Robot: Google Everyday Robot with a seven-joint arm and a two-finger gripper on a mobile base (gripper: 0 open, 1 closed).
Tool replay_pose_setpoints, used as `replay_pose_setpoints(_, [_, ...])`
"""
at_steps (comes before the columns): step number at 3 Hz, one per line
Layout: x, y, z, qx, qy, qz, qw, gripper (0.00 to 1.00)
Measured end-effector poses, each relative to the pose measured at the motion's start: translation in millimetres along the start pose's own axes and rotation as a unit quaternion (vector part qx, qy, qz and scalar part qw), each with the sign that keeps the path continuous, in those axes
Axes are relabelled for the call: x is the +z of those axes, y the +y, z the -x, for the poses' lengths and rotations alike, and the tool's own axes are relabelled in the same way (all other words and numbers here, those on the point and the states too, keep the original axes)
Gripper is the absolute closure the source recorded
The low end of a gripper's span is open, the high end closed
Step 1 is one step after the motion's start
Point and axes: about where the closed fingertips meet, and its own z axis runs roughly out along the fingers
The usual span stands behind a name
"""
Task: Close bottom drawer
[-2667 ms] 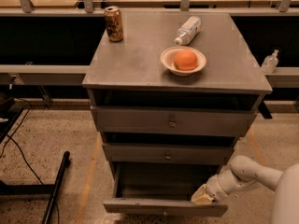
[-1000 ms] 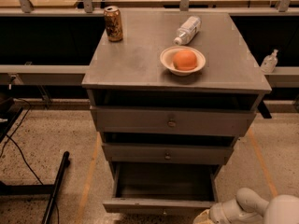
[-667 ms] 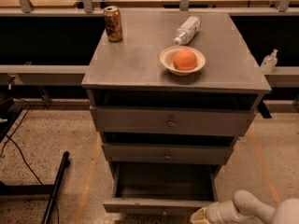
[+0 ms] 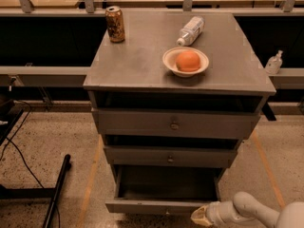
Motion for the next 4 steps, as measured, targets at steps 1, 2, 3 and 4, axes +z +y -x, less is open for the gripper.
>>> replay_pose_setpoints(1, [6.1,-20.9,7.2,-0.011,-0.001,-0.023,0.9997,1.00])
replay_pose_setpoints(2, [6.1,-20.9,7.2,-0.011,-0.001,-0.023,0.9997,1.00])
replay_pose_setpoints(3, [18.5,-49.8,28.5,-0.023,-0.014,-0.039,0.9989,1.00])
replay_pose_setpoints(4, [16.8,-46.7,27.1,-0.023,-0.014,-0.039,0.9989,1.00])
